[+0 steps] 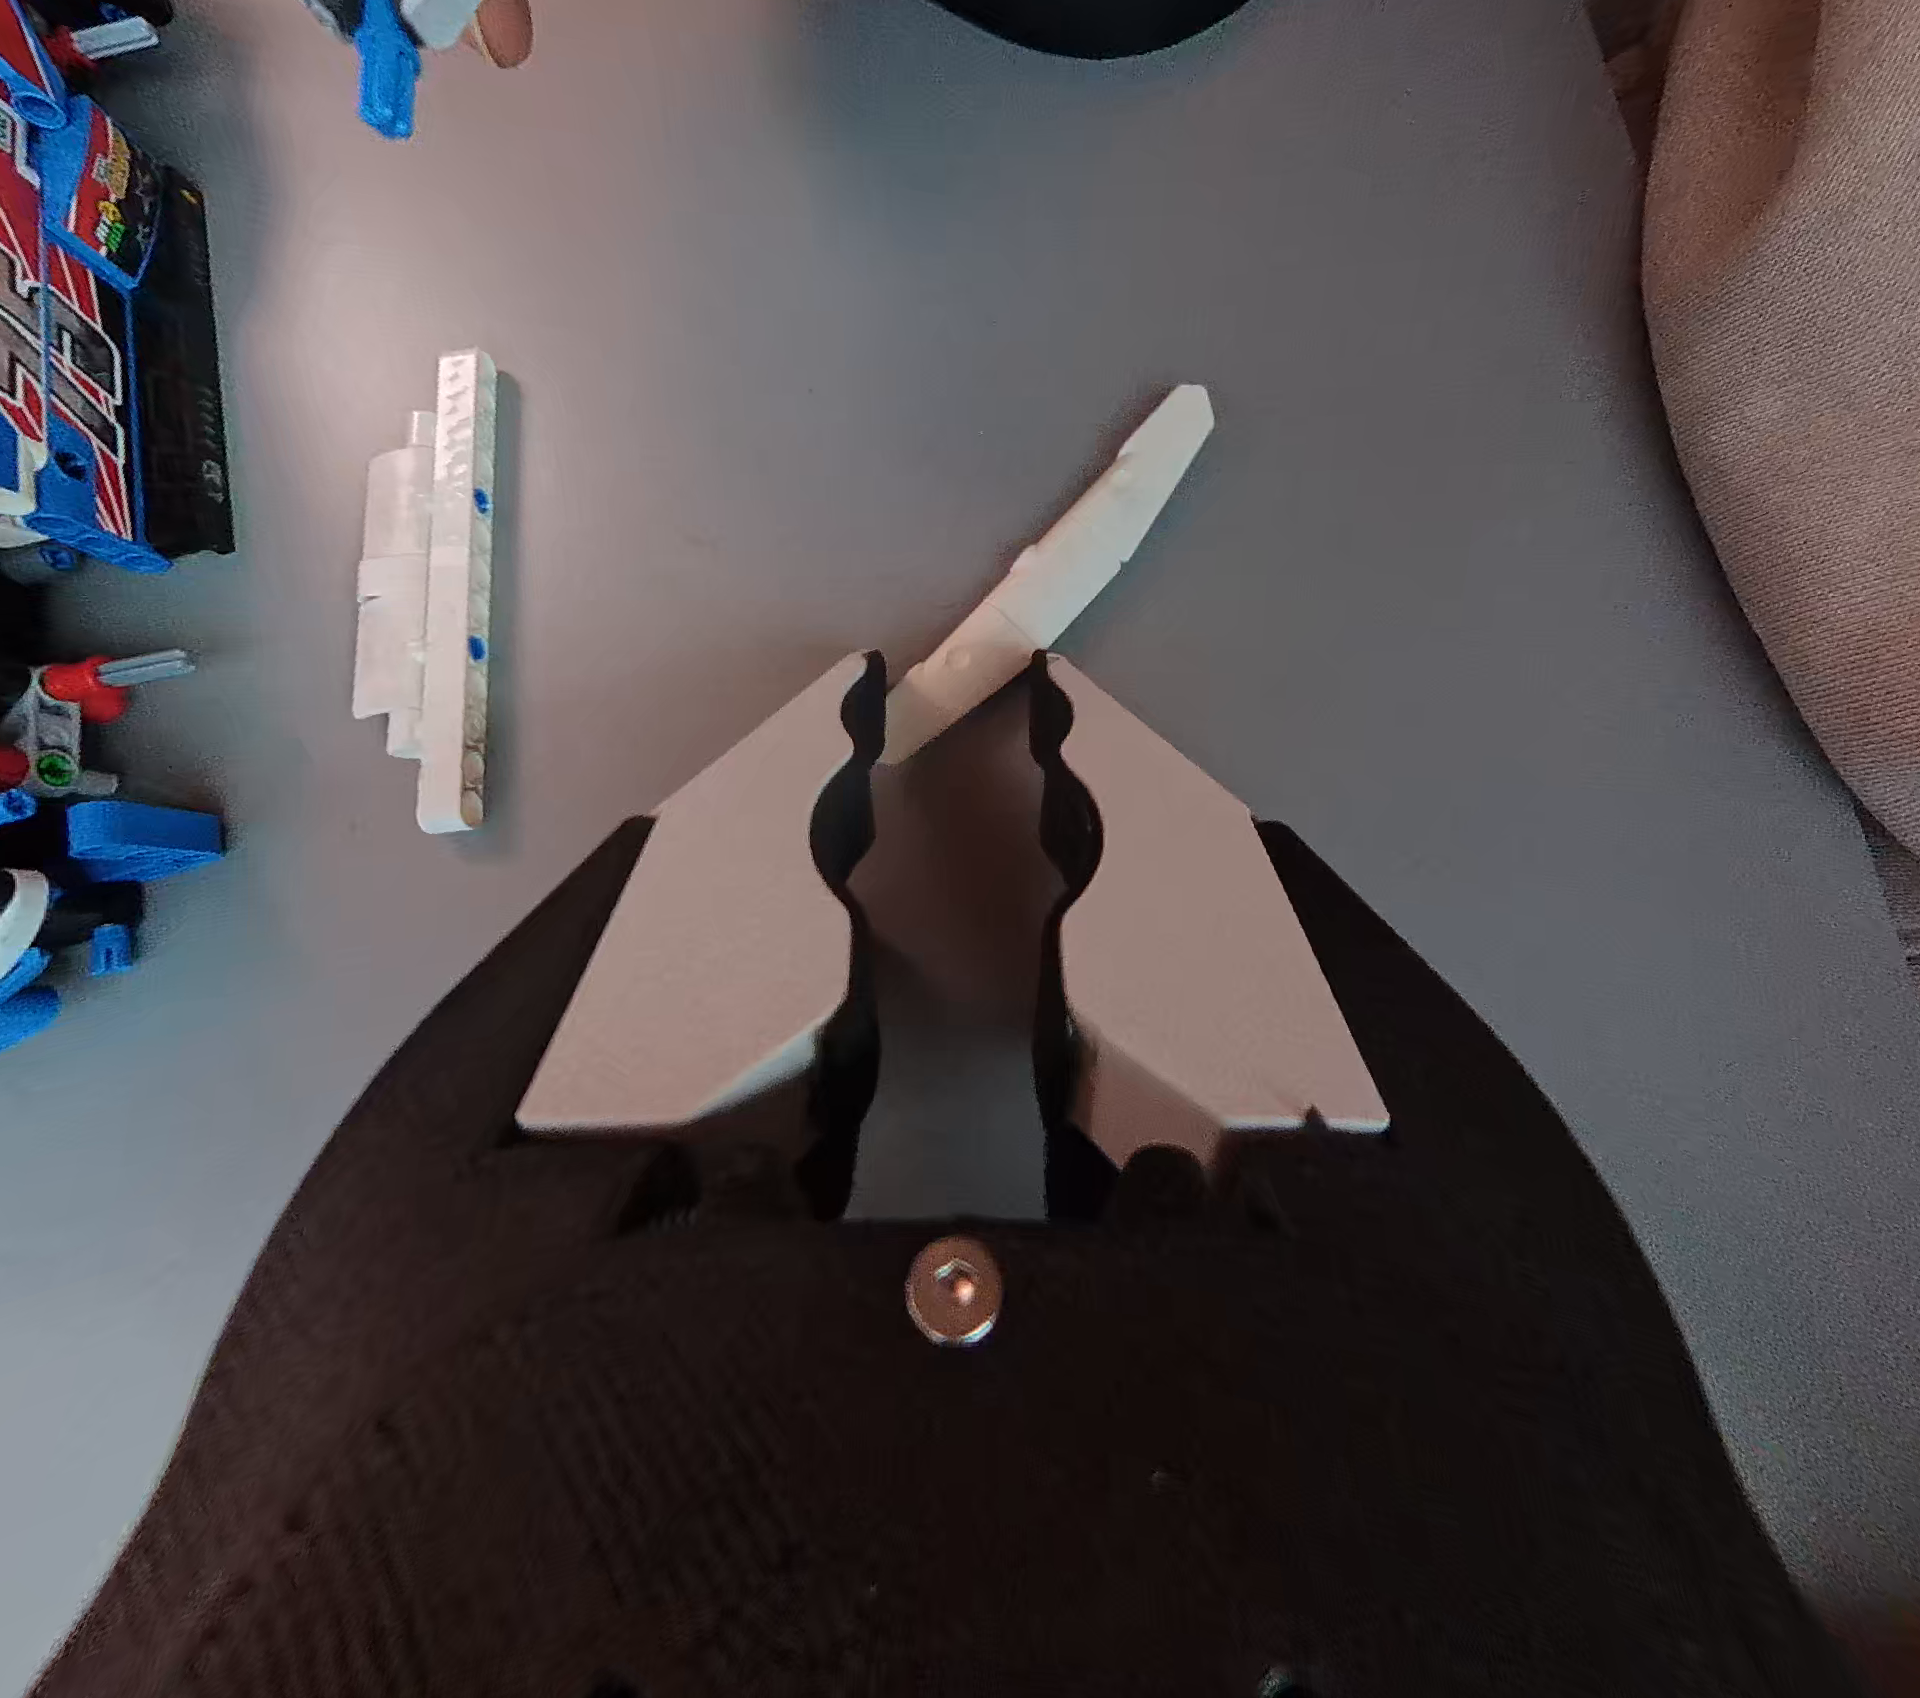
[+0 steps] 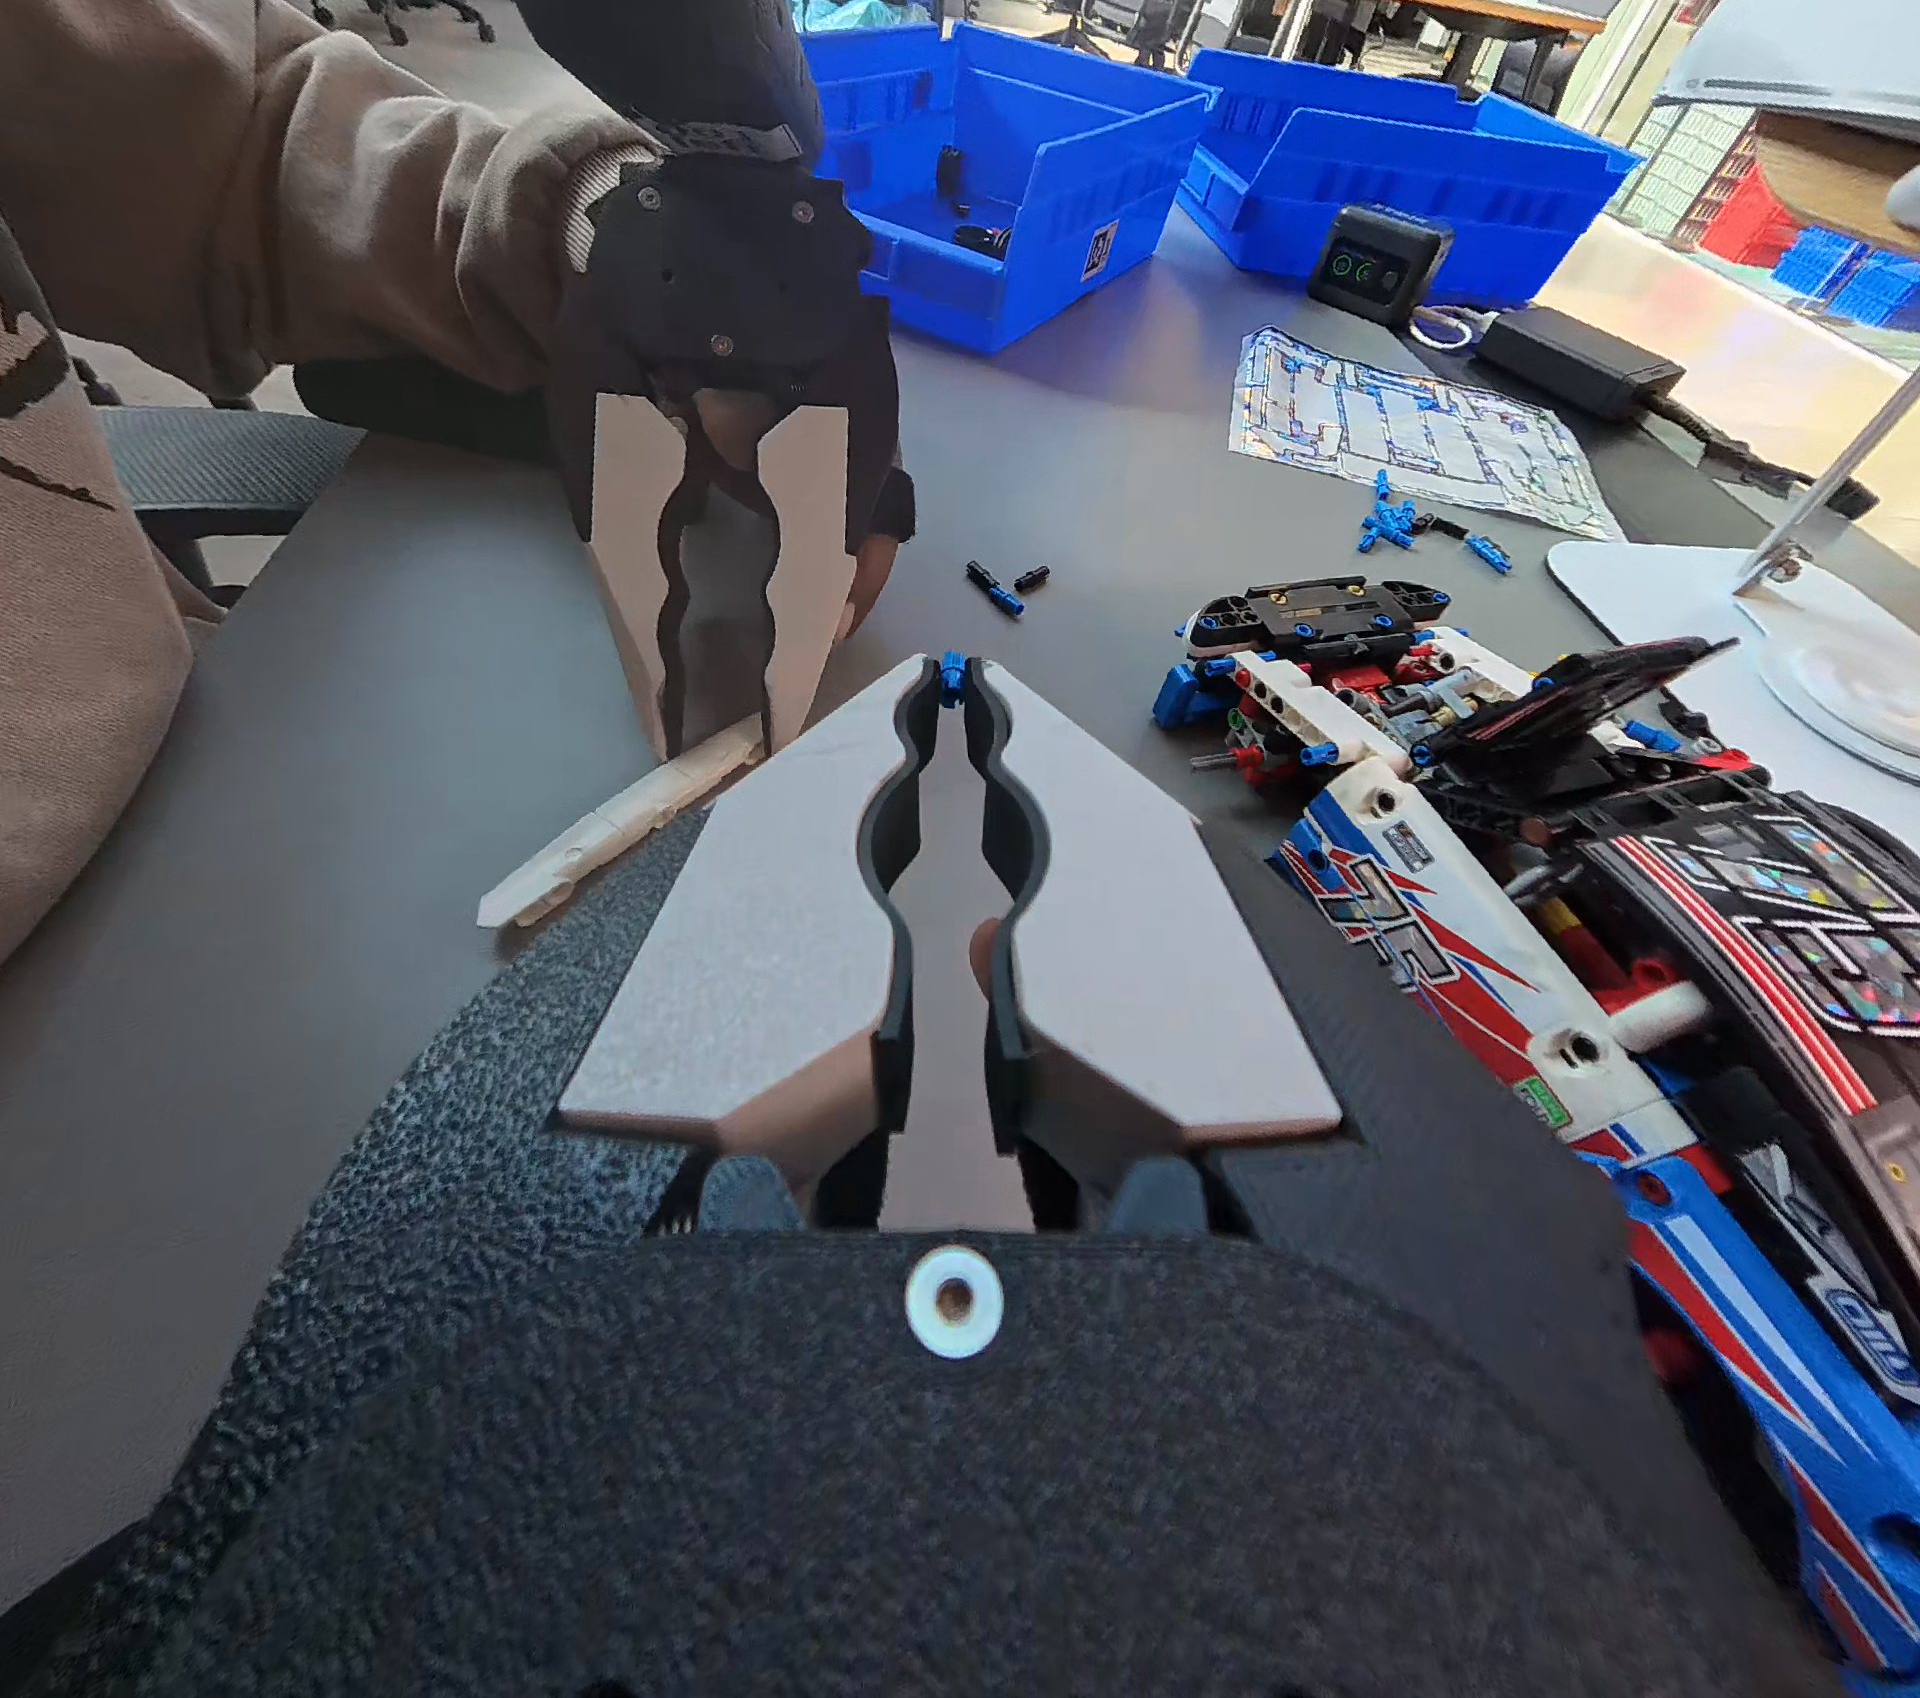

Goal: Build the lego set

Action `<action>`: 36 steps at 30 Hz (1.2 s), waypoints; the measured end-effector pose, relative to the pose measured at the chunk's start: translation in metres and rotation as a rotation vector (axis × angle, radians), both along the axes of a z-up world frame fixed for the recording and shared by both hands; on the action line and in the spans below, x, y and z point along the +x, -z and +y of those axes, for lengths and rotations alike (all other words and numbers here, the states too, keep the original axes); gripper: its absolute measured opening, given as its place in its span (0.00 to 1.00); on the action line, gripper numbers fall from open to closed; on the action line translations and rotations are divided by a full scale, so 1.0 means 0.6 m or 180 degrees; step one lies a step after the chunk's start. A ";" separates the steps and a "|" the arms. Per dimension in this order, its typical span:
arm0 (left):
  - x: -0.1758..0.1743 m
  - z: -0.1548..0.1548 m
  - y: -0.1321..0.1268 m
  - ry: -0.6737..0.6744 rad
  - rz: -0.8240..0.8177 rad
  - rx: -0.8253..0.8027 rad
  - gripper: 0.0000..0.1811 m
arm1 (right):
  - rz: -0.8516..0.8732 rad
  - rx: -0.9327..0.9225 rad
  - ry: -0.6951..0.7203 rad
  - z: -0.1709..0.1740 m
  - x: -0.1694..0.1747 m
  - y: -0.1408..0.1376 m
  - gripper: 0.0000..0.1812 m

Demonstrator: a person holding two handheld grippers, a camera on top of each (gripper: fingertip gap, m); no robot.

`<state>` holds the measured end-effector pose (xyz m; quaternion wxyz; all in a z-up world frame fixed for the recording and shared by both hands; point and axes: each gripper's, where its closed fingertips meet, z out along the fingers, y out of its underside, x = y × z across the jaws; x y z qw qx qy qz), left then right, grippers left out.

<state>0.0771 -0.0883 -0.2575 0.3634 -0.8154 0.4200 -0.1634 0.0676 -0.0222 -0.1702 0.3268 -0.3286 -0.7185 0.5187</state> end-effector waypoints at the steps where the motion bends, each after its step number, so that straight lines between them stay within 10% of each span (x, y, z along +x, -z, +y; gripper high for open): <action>1: -0.001 0.000 0.000 -0.0001 0.0011 0.0022 0.13 | -0.0014 -0.0020 0.0004 0.001 -0.001 0.001 0.01; 17: -0.036 -0.007 -0.002 0.0263 0.0046 0.0318 0.09 | -0.0427 -0.0009 -0.0151 -0.004 -0.001 0.044 0.01; 24: -0.149 0.057 -0.011 -0.0947 0.0463 0.0514 0.06 | -0.0500 0.0191 -0.0231 -0.023 0.007 0.060 0.01; 30: -0.046 0.001 -0.009 -0.0535 -0.0244 -0.0416 0.10 | -0.0566 0.0231 -0.0196 -0.020 0.009 0.067 0.01; 36: -0.015 0.013 0.001 -0.0387 0.0048 -0.0167 0.15 | -0.0879 0.0420 -0.0495 -0.050 0.030 0.100 0.01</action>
